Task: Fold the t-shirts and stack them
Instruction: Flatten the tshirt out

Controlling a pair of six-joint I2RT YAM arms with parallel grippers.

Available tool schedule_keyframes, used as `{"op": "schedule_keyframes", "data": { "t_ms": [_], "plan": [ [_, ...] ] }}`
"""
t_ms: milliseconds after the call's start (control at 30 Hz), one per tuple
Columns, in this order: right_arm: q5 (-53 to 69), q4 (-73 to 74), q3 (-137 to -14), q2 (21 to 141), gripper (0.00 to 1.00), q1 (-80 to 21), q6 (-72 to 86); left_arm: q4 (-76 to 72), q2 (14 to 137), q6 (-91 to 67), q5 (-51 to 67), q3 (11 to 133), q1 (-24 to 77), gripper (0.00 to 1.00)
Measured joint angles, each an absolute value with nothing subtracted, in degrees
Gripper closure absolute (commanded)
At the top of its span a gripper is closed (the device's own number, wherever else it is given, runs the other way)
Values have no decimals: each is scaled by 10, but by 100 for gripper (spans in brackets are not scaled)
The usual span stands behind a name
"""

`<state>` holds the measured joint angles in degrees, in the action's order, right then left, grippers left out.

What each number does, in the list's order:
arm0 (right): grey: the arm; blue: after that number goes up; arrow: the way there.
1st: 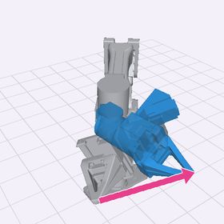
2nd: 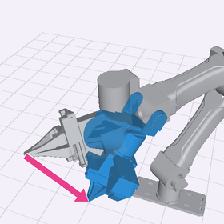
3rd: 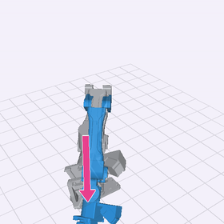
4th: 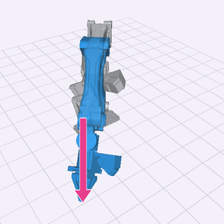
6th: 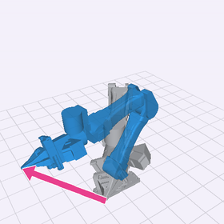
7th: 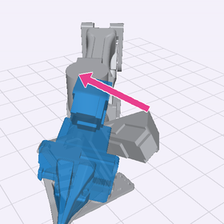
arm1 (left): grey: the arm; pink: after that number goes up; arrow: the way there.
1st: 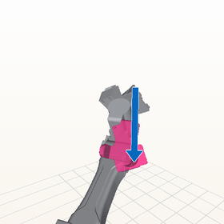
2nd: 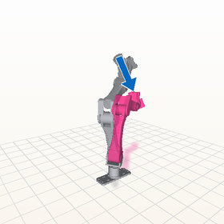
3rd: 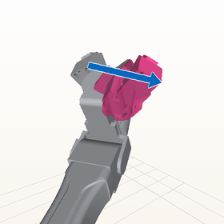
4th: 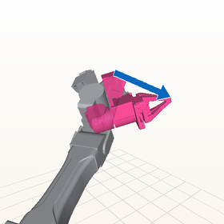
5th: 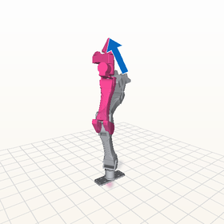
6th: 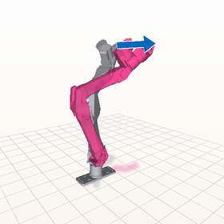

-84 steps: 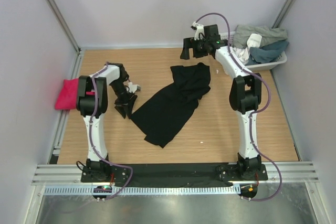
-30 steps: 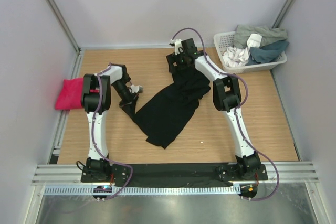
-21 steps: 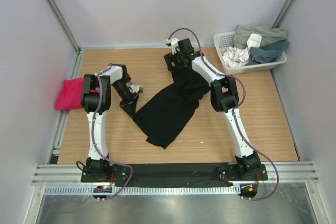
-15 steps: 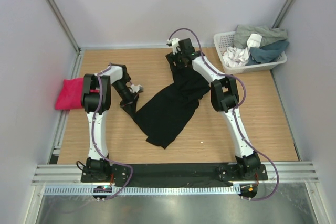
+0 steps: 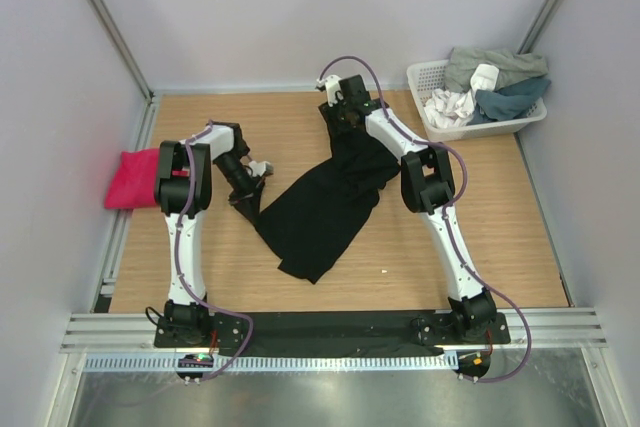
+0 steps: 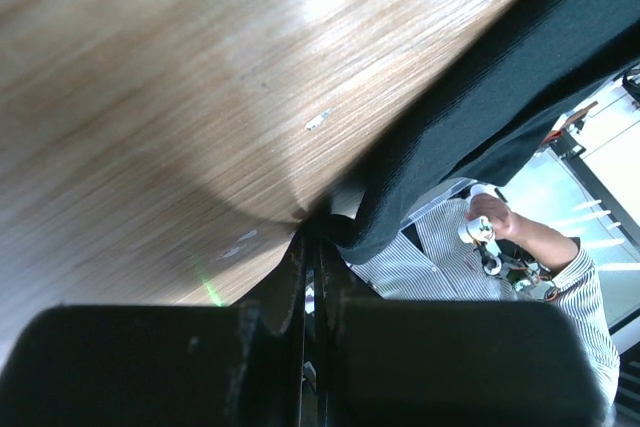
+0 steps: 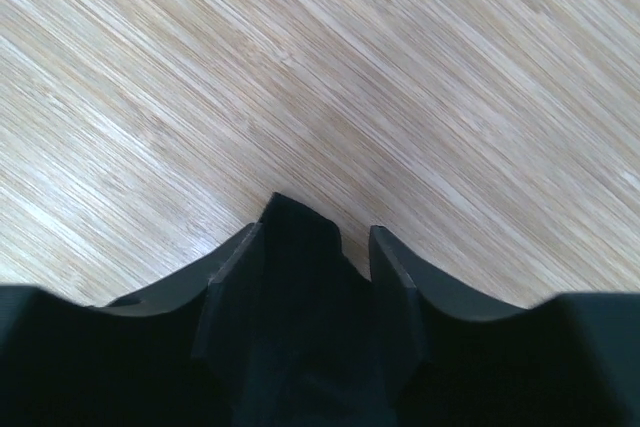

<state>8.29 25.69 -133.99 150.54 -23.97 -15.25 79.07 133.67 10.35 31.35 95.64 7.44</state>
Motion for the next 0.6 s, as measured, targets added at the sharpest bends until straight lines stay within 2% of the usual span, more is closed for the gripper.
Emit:
{"op": "schedule_keyframes", "data": {
  "t_ms": [67,200,300,500,600],
  "plan": [
    [86,253,-1340,1507,57,-240,-153,790,1337,103,314,956,74,99],
    [89,248,-1341,1509,74,-240,-154,790,1337,101,316,956,74,99],
    [89,244,-1349,1515,80,-240,-159,788,1337,98,316,956,75,99],
    [66,244,-1368,1520,85,-234,-183,792,1339,102,308,975,77,100],
    [48,245,-1370,1506,85,-220,-197,794,1344,117,276,1053,78,100]
  ]
}}
